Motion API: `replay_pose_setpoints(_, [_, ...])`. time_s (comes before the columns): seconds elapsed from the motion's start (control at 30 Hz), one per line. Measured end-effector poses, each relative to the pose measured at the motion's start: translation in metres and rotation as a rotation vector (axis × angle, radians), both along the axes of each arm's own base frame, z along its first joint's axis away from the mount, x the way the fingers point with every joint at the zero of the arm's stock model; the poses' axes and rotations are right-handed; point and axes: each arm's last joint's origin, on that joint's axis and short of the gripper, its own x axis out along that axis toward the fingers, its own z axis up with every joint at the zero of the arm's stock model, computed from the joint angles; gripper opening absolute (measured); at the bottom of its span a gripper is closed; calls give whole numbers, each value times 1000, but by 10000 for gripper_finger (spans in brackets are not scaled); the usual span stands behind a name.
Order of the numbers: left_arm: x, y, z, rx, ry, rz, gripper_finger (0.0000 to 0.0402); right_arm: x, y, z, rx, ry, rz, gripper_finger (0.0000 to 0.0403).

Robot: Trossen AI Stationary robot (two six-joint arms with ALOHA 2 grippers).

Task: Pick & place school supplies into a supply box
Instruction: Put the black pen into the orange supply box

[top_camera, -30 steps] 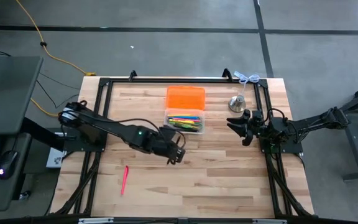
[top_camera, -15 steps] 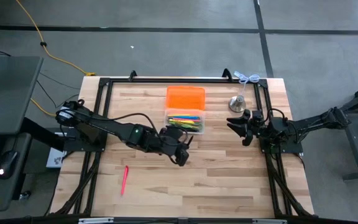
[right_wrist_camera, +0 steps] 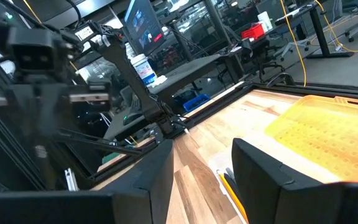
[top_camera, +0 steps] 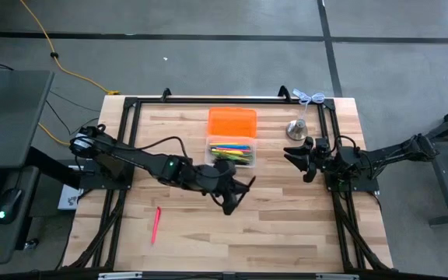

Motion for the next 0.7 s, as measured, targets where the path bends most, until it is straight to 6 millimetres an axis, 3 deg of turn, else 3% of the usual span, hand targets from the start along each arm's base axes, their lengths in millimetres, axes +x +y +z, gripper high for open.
replay_pose_setpoints(0.37, [7, -7, 24, 24, -256, -202, 26, 0, 0, 0, 0, 0, 0, 140])
replay_pose_setpoints(0.7, [6, -6, 18, 31, -188, -171, 28, 0, 0, 0, 0, 0, 0, 140])
